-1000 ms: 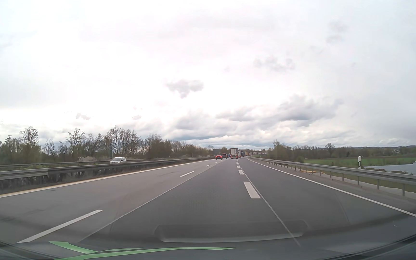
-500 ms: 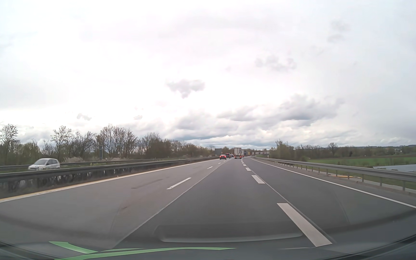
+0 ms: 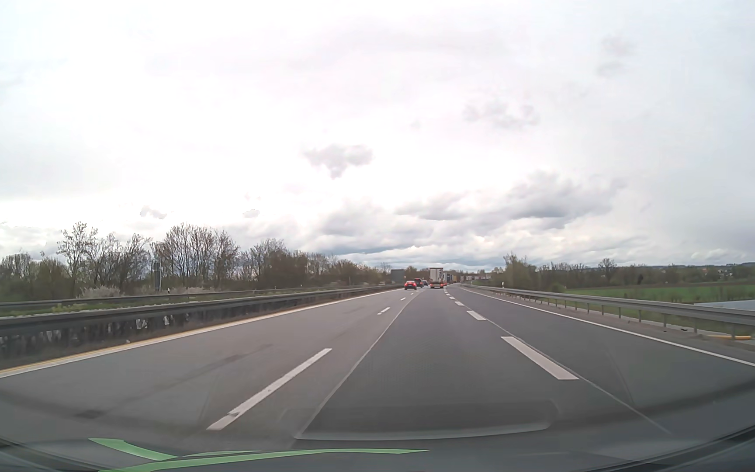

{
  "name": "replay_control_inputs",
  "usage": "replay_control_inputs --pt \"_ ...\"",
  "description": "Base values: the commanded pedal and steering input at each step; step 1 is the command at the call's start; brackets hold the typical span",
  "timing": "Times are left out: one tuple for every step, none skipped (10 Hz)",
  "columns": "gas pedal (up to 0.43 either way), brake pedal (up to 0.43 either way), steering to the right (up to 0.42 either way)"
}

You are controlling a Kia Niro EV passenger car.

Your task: Follow the waypoints while adhering to traffic rules and regulations

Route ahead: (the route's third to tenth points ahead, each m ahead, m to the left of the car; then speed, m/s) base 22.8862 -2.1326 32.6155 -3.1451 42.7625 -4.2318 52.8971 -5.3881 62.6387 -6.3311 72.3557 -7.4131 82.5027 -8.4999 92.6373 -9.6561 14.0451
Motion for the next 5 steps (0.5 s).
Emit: replay_control_inputs --pt "0.079 0.0 -0.001" --pt "0.079 0.0 -0.001" --pt "0.079 0.0 -0.001" --pt "0.079 0.0 -0.001" --pt "0.079 0.0 -0.001"
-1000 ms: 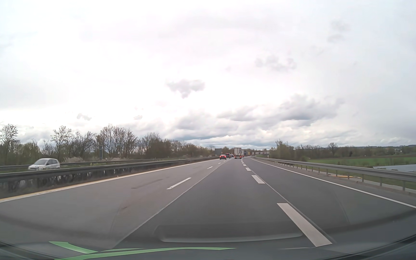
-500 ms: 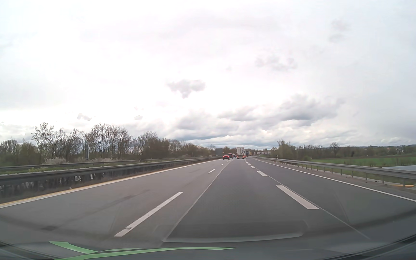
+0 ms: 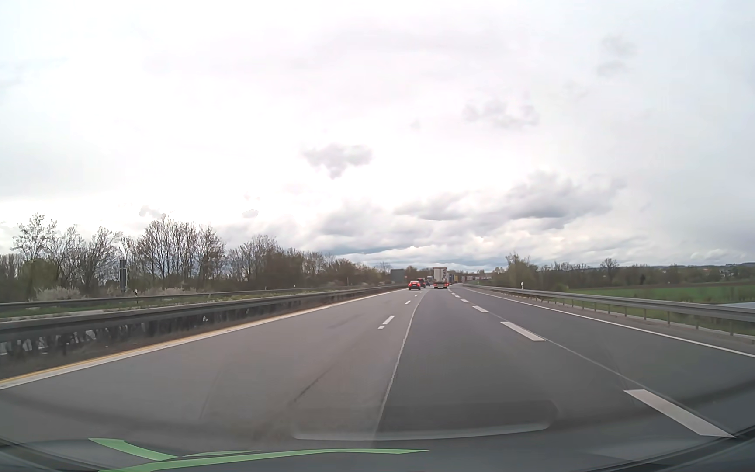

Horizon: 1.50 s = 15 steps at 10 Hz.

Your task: Follow the waypoints while adhering to traffic rules and regulations

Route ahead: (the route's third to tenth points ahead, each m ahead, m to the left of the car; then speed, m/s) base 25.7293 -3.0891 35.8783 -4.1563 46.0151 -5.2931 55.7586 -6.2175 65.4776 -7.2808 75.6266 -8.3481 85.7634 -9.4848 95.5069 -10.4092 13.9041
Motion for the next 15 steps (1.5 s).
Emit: replay_control_inputs --pt "0.079 0.0 0.0" --pt "0.079 0.0 0.0" --pt "0.079 0.0 0.0" --pt "0.079 0.0 0.0" --pt "0.079 0.0 0.0" --pt "0.079 0.0 0.0" --pt "0.079 0.0 0.0" --pt "0.079 0.0 0.0" --pt "0.079 0.0 0.0" --pt "0.079 0.0 0.001" --pt "0.079 0.0 0.002" --pt "0.079 0.0 0.004" --pt "0.079 0.0 0.005" --pt "0.079 0.0 0.005" --pt "0.079 0.0 0.007"
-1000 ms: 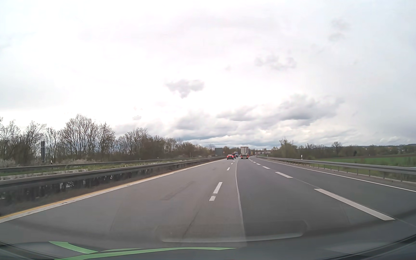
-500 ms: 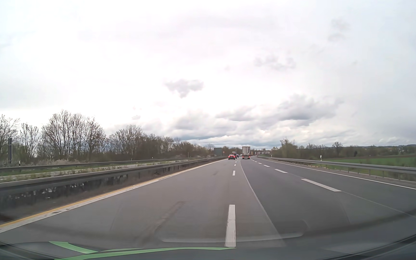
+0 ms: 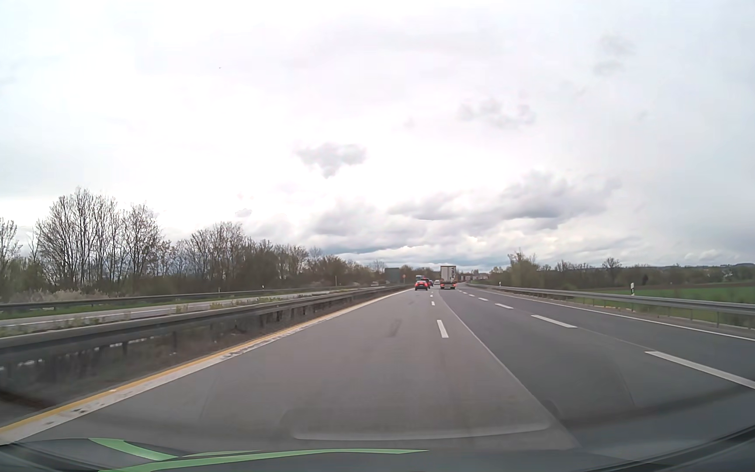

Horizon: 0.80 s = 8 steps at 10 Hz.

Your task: Follow the waypoints while adhering to traffic rules and regulations

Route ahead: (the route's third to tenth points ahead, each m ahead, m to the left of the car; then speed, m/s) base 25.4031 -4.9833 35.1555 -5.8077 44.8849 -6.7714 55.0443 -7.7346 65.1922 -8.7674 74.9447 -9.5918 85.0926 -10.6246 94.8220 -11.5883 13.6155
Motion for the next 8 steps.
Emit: replay_control_inputs --pt "0.079 0.0 0.007" --pt "0.079 0.0 0.008" --pt "0.0 0.0 0.009" --pt "0.0 0.0 0.009" --pt "0.0 0.0 0.009" --pt "0.0 0.0 0.008" --pt "0.0 0.0 0.007" --pt "0.0 0.0 0.007"
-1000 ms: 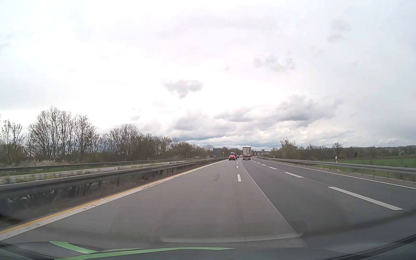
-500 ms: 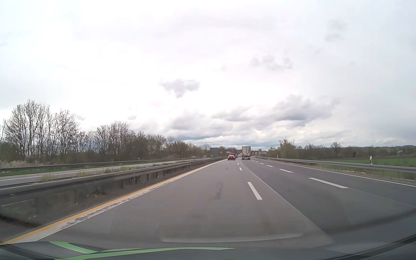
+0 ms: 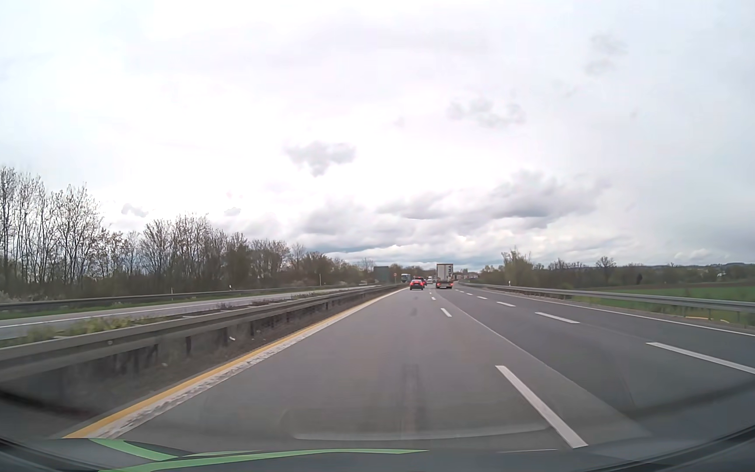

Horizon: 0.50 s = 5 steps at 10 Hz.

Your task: Follow the waypoints while adhering to traffic rules and regulations

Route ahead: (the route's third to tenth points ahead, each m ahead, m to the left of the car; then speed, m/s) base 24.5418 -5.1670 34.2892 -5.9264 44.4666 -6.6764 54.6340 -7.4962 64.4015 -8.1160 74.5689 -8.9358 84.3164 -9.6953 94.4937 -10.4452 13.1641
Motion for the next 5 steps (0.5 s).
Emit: replay_control_inputs --pt "0.0 0.012 0.007" --pt "0.0 0.061 0.007" --pt "0.0 0.091 0.007" --pt "0.0 0.116 0.007" --pt "0.0 0.122 0.007"
